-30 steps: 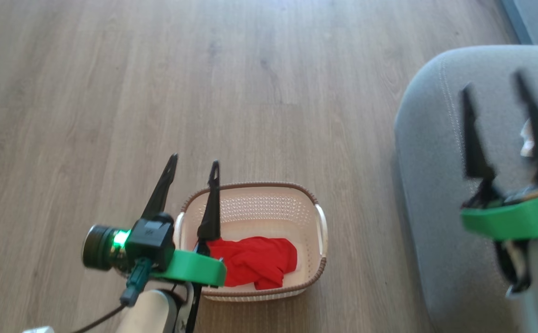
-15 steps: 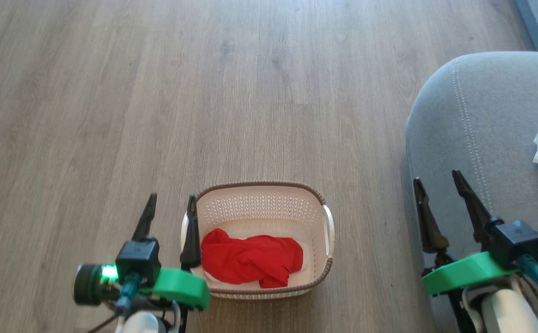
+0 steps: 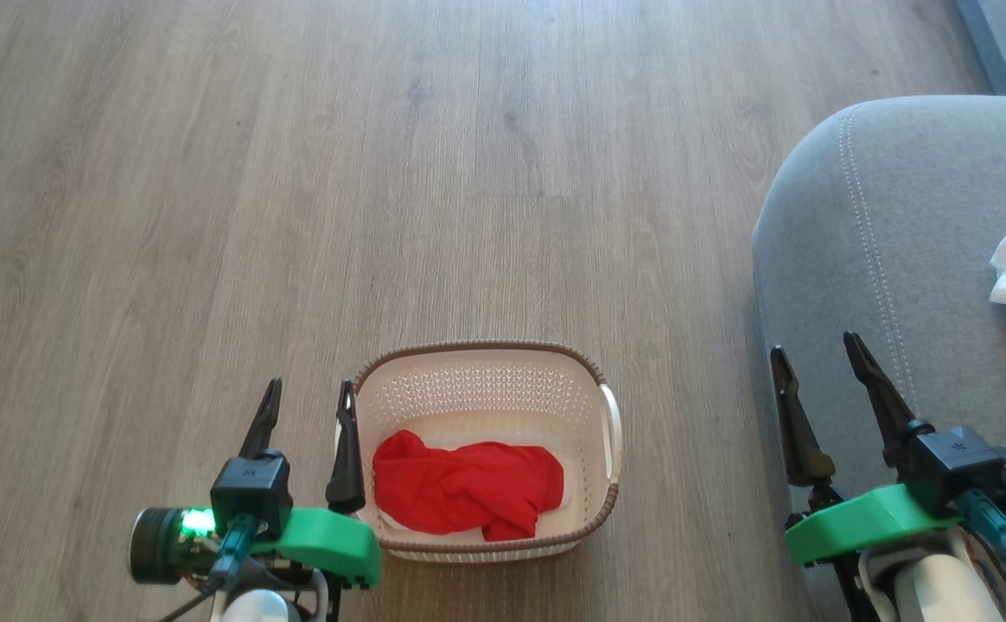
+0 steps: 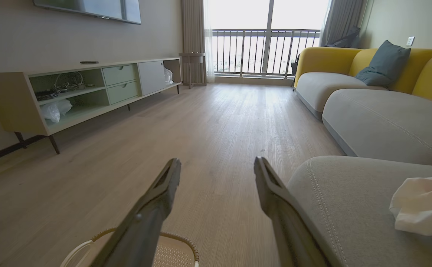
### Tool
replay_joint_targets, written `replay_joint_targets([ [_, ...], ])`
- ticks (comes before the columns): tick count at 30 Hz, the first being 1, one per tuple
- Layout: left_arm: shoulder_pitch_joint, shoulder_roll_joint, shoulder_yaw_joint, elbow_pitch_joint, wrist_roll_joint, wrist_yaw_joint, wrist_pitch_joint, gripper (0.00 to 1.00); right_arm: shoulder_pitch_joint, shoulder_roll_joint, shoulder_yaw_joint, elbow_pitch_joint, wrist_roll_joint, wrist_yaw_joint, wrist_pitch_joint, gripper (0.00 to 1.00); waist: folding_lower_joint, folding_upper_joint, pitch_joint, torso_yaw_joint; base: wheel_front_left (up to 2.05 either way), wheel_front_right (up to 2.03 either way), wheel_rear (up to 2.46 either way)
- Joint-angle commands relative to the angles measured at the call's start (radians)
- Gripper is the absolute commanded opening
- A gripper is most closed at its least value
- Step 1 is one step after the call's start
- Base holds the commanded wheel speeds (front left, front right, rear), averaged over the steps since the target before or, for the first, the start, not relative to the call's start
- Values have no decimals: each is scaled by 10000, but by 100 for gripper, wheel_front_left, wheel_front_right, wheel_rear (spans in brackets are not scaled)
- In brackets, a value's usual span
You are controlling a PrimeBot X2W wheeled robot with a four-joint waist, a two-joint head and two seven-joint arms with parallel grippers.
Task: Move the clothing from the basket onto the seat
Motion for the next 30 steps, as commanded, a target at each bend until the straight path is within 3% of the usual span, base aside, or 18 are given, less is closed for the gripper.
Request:
replay_joint_targets([
  [1,-292,-58,332,-317,-73,78,-49,100,-182,15,219,-325,-27,-2,-55,100,1,-1,-36,-8,0,0,0],
  [30,-174,-58,128,-396,-223,169,-49,100,-104,-41,174,-136,48,-2,-55,100,1,-1,-288,39,0,0,0],
])
